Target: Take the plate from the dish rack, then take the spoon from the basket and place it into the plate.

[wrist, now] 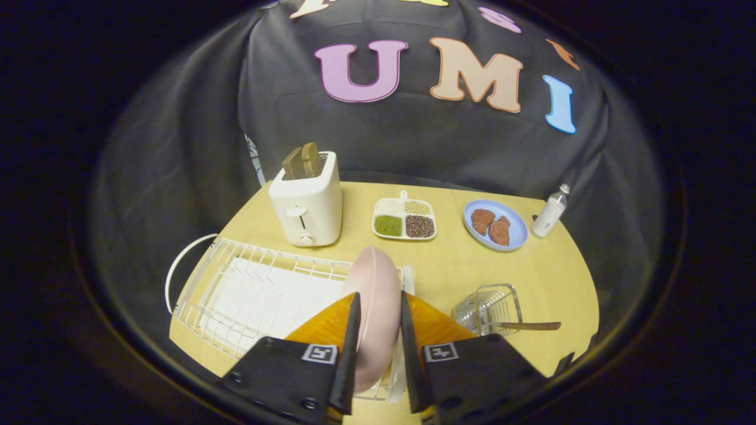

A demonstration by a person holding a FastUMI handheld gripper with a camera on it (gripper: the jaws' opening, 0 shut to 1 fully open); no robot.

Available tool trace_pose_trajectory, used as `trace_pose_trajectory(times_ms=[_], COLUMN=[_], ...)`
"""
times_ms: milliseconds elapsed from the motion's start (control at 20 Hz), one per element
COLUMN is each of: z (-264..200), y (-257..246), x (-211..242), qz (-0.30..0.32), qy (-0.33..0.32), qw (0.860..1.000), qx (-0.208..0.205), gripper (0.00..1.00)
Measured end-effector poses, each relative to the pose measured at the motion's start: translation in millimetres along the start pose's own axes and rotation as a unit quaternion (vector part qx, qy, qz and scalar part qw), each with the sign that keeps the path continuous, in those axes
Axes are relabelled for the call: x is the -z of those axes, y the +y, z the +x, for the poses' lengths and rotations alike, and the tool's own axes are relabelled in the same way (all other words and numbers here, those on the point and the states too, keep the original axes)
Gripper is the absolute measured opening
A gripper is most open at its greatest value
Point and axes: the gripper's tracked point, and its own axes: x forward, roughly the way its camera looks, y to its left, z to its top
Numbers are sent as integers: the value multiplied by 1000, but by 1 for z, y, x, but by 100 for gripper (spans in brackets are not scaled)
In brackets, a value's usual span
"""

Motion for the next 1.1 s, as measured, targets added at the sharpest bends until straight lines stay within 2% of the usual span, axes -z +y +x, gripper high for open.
trace_pose_trajectory(times_ms=[100,250,400,600,800,1100], z=[-2,0,0,-9,-11,-23], y=[-11,-21,-20,-19,-18,-2], x=[-1,-17,-24,-36,-45,-59], qz=[-2,-21,-66,-142,-203,-271], qy=[-3,-41,-70,-109,-119,-145], qw=[1000,998,992,977,959,932], qx=[26,51,77,119,156,192], gripper=[32,25,21,19,15,14])
